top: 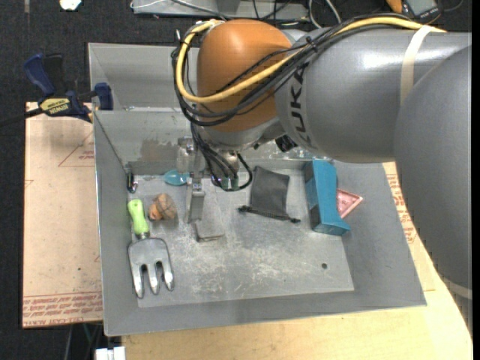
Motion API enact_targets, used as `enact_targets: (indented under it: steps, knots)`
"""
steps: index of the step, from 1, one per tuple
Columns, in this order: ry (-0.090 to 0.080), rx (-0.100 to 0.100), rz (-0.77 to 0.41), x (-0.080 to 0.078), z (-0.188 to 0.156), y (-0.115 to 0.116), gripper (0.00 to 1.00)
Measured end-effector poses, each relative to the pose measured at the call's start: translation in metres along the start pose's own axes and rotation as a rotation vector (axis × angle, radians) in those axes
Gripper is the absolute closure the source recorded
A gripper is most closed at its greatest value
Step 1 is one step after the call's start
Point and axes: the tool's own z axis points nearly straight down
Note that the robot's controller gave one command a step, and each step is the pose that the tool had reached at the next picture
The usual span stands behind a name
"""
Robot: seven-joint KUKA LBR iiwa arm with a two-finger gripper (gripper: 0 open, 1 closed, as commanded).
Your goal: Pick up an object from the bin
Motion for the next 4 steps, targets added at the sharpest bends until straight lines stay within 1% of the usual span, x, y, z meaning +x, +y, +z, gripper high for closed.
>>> enact_targets:
  steps: [1,2,3,4]
  knots:
    - [-0.007,-0.001,0.004,-0.001,-0.005,-0.001,0.00]
    - [-0.009,-0.004,0.066,0.017,0.062,0.031,0.00]
    - [-0.020,-0.006,0.065,0.032,0.122,0.048,0.00]
    - [-0.009,-0.003,0.036,0.033,0.069,0.049,0.00]
